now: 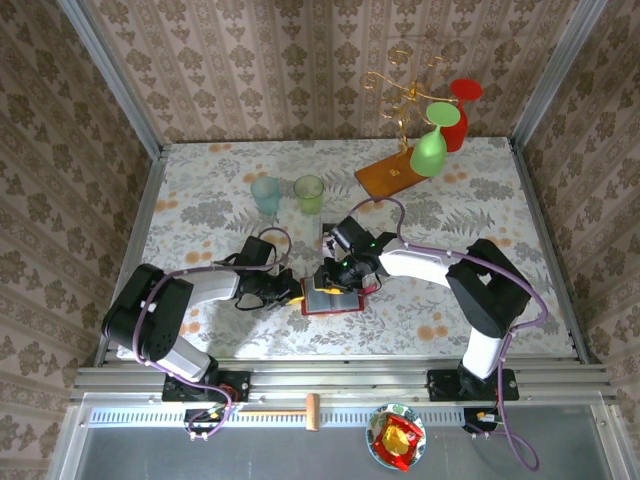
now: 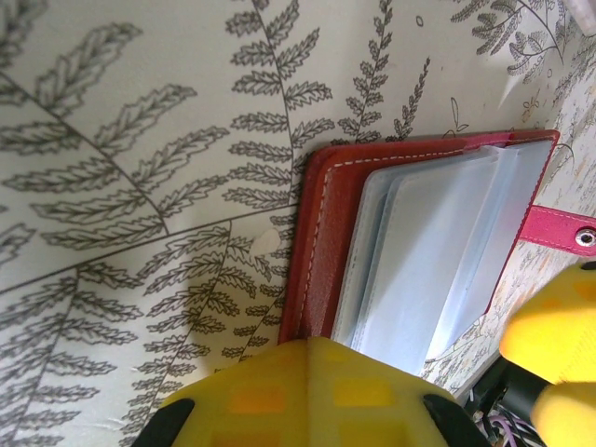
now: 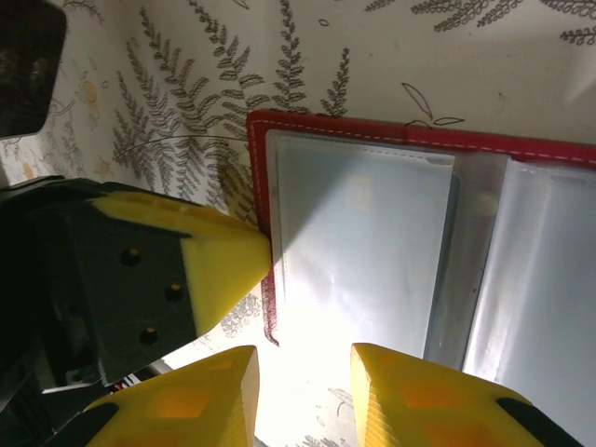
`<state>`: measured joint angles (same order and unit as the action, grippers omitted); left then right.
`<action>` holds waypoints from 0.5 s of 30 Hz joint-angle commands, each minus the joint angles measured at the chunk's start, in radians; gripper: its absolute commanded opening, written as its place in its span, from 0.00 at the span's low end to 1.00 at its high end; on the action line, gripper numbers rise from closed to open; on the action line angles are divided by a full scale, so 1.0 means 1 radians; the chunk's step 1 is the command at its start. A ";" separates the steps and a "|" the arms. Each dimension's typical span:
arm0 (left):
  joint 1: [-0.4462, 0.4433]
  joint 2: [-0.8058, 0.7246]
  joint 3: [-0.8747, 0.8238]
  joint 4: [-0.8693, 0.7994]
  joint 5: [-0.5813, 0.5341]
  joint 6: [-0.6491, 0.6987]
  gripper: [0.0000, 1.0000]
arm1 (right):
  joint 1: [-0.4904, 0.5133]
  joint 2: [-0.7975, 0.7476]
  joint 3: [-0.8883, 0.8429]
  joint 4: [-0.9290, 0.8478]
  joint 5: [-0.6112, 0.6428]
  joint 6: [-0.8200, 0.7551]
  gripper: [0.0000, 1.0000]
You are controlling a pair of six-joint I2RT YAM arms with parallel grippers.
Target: Take the credit cards out of the card holder
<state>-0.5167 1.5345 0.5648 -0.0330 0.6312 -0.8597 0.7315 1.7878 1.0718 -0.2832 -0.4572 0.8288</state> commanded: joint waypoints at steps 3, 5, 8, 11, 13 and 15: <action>-0.006 -0.007 -0.012 -0.025 -0.019 0.000 0.07 | 0.008 0.041 0.009 0.031 -0.020 0.029 0.34; -0.006 -0.003 -0.011 -0.020 -0.017 -0.001 0.07 | 0.008 0.045 -0.002 0.050 -0.030 0.036 0.33; -0.006 0.001 -0.009 -0.028 -0.015 0.003 0.07 | 0.009 0.056 -0.003 0.046 -0.029 0.033 0.34; -0.005 0.001 -0.009 -0.028 -0.015 0.005 0.07 | 0.009 0.066 -0.005 0.038 -0.022 0.027 0.34; -0.005 0.000 -0.004 -0.040 -0.016 0.009 0.07 | 0.009 0.075 -0.001 0.031 -0.021 0.022 0.33; -0.005 0.001 -0.005 -0.039 -0.018 0.010 0.07 | 0.009 0.081 0.000 0.025 -0.018 0.018 0.33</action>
<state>-0.5167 1.5345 0.5648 -0.0338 0.6312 -0.8593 0.7322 1.8465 1.0714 -0.2420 -0.4652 0.8448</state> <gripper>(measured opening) 0.071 0.335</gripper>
